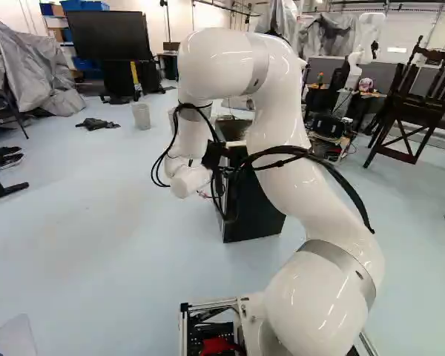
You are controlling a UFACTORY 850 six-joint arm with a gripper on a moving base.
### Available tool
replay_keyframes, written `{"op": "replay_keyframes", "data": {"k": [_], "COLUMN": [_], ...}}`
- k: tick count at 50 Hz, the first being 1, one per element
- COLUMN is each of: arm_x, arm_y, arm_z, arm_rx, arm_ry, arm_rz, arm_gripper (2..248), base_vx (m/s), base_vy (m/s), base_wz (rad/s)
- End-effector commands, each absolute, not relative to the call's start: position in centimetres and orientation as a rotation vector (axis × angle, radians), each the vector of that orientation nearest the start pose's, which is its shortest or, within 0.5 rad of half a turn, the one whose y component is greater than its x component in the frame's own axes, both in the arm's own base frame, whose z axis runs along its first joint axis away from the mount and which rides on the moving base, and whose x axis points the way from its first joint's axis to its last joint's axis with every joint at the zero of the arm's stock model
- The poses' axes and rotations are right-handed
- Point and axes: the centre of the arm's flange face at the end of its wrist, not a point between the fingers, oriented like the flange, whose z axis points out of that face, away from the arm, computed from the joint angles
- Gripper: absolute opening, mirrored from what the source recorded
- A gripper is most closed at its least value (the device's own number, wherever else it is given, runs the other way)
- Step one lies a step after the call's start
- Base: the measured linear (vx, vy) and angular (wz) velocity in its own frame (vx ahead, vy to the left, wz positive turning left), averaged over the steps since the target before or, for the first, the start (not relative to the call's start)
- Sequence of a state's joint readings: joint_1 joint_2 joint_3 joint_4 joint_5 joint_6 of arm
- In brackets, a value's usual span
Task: Grab a drink from the fridge
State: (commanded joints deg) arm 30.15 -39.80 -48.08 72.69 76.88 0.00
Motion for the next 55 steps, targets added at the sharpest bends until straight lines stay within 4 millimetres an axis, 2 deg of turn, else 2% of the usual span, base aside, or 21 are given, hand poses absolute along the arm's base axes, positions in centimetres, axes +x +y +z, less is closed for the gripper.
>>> {"op": "replay_keyframes", "data": {"k": [55], "arm_x": [47.9], "arm_y": [14.9], "arm_z": [25.0], "arm_rx": [-2.448], "arm_ry": [1.217], "arm_rz": [-2.263], "arm_gripper": [247], "base_vx": [0.0], "base_vy": [0.0], "base_wz": [0.0]}}
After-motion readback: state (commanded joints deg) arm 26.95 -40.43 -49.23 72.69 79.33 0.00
